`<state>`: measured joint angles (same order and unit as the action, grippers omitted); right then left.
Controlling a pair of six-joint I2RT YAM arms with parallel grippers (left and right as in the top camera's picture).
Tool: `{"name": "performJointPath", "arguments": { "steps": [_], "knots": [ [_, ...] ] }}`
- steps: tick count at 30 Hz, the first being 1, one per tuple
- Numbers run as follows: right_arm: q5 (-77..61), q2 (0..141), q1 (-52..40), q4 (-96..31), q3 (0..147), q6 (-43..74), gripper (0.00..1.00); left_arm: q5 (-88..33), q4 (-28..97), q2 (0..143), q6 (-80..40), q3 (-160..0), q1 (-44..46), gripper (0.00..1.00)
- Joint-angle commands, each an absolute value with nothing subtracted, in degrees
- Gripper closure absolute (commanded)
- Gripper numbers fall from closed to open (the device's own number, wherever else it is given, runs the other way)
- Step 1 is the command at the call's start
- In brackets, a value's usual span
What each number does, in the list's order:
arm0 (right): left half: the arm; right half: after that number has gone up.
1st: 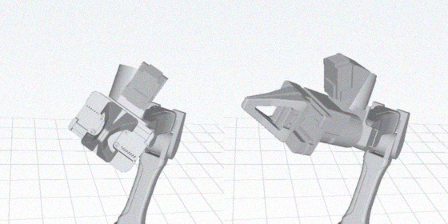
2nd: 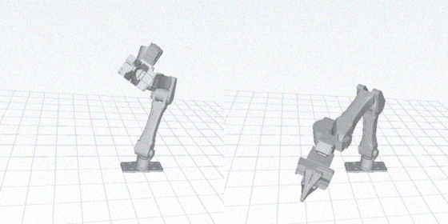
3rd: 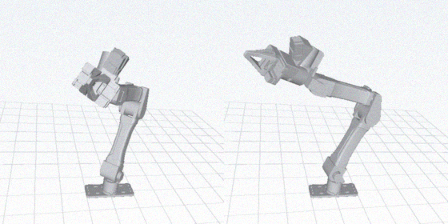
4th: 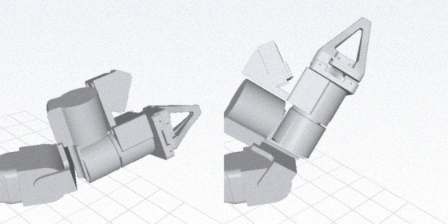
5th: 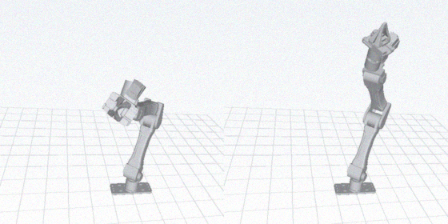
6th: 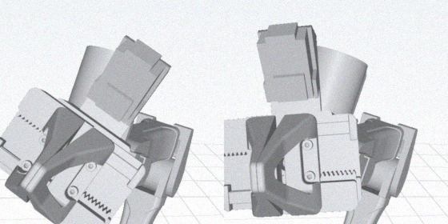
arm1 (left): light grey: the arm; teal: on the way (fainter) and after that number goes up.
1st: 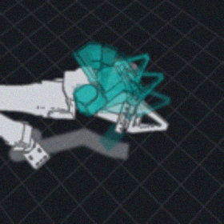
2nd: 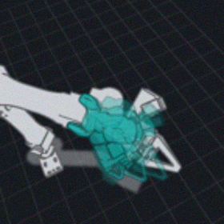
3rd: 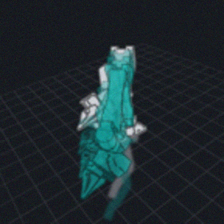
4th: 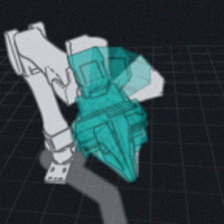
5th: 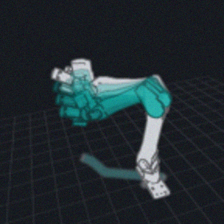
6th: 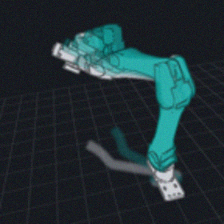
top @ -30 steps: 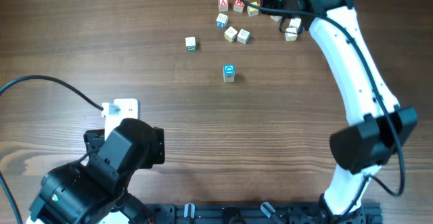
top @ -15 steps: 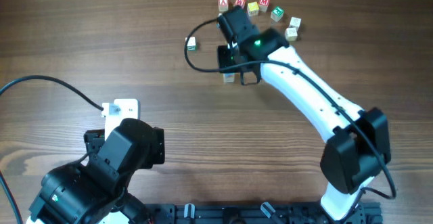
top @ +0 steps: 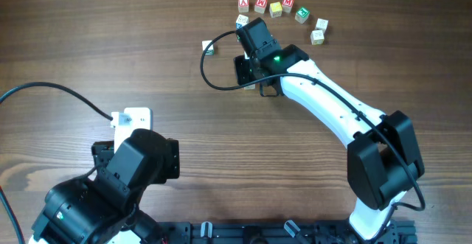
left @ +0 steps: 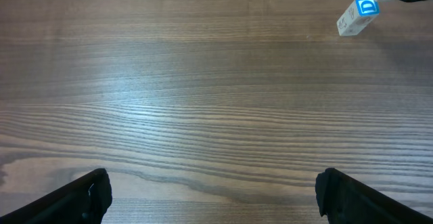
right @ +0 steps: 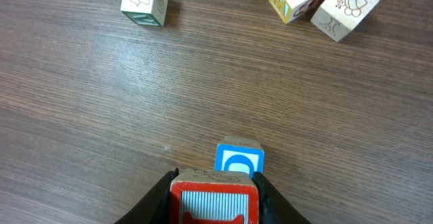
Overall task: Form a tower
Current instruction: 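Carry the red-faced block over the stack and lower it on top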
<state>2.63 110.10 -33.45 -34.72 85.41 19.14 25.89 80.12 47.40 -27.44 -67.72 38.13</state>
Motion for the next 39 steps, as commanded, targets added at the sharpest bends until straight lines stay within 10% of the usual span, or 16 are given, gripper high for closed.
{"name": "performJointPath", "arguments": {
  "steps": [1,18,28,39],
  "knots": [
    [3.4,112.7,-33.4,-34.2,85.0,18.2,0.67,26.0,80.0,47.3,-27.0,-67.8,38.0,0.00],
    [6.2,114.1,-33.4,-33.7,85.0,21.0,0.61,26.0,80.0,47.3,-27.0,-67.8,38.0,0.00],
    [6.2,114.2,-33.4,-33.7,85.0,20.9,0.09,26.0,80.0,47.3,-27.0,-67.8,38.0,0.00],
    [6.2,116.3,-33.4,-33.9,85.0,20.8,0.10,26.0,80.0,47.3,-27.0,-67.8,38.0,0.00]
  ]
}}
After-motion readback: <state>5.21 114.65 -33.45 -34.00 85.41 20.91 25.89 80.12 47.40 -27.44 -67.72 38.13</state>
